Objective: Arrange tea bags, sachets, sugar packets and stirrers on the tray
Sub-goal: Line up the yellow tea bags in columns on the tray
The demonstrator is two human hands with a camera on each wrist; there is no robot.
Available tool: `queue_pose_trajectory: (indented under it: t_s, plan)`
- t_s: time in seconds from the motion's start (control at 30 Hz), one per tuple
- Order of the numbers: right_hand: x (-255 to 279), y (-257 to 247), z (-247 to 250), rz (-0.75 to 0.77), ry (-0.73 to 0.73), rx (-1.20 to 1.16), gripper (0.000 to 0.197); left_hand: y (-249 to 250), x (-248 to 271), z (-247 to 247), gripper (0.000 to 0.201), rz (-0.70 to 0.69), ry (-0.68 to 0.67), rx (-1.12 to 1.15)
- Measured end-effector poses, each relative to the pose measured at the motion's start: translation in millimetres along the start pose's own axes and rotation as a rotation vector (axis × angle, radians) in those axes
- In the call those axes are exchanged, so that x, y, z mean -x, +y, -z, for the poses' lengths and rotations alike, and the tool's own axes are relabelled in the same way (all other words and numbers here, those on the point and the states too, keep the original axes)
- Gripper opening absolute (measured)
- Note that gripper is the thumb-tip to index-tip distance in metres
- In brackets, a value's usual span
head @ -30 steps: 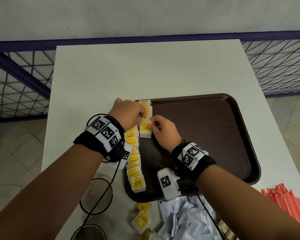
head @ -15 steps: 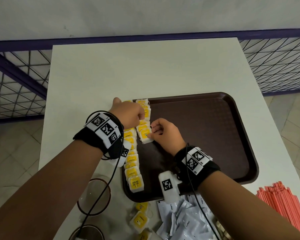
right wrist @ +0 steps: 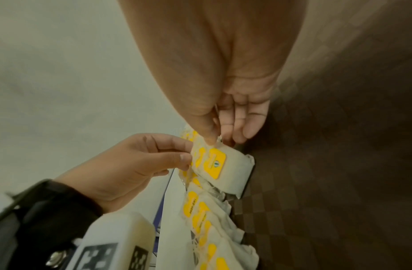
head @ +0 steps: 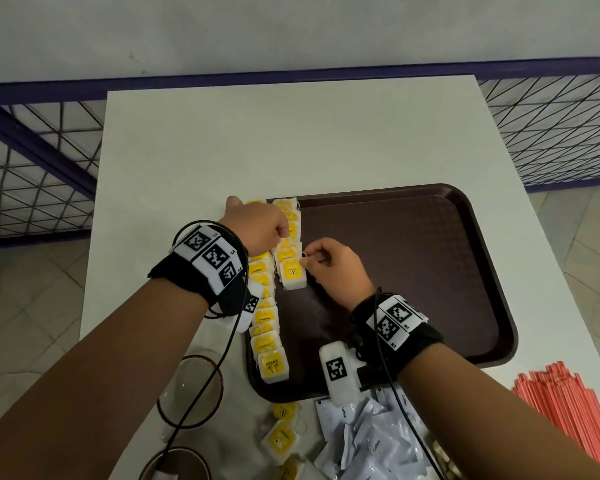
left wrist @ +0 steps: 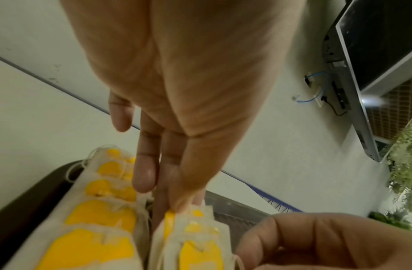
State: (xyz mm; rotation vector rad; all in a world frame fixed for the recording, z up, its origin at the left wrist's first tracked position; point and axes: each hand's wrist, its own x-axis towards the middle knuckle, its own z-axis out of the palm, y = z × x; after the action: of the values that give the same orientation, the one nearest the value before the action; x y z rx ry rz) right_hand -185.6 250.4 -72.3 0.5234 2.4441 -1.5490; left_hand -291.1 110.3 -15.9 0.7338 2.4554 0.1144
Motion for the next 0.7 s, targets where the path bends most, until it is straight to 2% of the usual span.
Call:
queue_pose_trajectory:
  t_s: [0.2,0.3,0.4,0.47,0.53,0.63,0.7]
  plan:
    - [4,-1,-6,0.045,-0.062,0.02,0.012,-5,-2,-7,0.023,0.031,0.064,0.024]
    - [1,0,-2,0.042,-0.011,0.044,0.016,-4,-1,-8,0.024,0.018,0.058,0.031]
    - [-6,-3,1,0.079,0.031,0.031,0.019,-7,-1,-7,0.03,0.06,0.223,0.079]
    - [-12,-5,-2,0.104,0.018,0.064,0.022,-11,-2,-8,0.026,0.097,0.367,0.17]
    - [-17,-5,-5,0.122,0.017,0.092,0.025,-16,-5,-7,0.02,0.112,0.446,0.275]
    - [-21,-5,-8,0.132,0.034,0.089,0.026,-23,-11,-7,0.024,0.107,0.432,0.313]
    - [-23,-7,-8,0.147,0.113,0.073,0.025,-26,-15,-7,0.027,0.102,0.406,0.301]
